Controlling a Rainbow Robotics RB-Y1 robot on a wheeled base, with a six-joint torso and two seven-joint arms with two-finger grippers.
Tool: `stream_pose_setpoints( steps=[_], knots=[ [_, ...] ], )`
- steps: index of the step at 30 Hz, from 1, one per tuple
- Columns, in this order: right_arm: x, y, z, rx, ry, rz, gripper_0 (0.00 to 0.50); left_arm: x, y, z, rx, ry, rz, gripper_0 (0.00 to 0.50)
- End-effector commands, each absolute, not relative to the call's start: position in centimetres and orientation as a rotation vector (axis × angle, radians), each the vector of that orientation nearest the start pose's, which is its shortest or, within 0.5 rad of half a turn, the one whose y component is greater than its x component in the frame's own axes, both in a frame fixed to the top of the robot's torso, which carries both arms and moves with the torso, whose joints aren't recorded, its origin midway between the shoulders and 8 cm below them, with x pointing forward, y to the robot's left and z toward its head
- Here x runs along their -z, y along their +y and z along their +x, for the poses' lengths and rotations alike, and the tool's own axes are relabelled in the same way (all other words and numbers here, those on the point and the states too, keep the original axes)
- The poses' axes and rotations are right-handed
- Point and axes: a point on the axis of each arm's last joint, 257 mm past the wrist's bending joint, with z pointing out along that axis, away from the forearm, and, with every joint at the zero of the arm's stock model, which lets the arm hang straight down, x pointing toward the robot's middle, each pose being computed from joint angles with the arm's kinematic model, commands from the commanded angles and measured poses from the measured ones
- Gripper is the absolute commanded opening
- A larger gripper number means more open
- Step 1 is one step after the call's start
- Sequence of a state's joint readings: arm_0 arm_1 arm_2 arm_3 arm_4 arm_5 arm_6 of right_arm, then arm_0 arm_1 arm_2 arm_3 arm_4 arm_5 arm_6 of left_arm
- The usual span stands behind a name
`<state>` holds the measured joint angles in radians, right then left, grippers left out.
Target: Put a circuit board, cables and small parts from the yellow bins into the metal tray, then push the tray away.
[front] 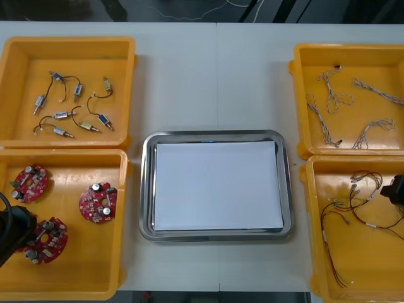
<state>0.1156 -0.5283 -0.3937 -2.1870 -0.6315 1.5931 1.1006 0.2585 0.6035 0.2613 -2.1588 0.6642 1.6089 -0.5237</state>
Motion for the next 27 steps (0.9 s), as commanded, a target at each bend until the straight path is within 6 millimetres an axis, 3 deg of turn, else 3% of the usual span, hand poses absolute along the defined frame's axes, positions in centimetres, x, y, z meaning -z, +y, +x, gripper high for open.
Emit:
stream_pose_setpoints(
  steps=[1,9,15,21,27],
  knots=[
    [23.7,-41.3,35.2,-0.188,2.381,0.901,0.500,26.3,40.7,31.7,0.126,2.498,-1.133,0.000],
    [25.0,-40.9,34.5,-0.286,2.279,1.222,0.500,22.1,40.0,33.0,0.118,2.557,-1.010,0.000],
    [26.6,-40.2,33.2,-0.321,2.226,1.451,0.500,18.9,38.3,33.9,0.139,2.619,-0.872,0.000],
    [28.6,-40.2,32.3,-0.328,2.183,1.630,0.500,16.0,35.3,34.8,0.144,2.688,-0.698,0.000],
    [30.1,-40.8,33.1,-0.328,2.154,1.692,0.500,13.9,30.9,36.9,0.164,2.708,-0.503,0.000]
  ],
)
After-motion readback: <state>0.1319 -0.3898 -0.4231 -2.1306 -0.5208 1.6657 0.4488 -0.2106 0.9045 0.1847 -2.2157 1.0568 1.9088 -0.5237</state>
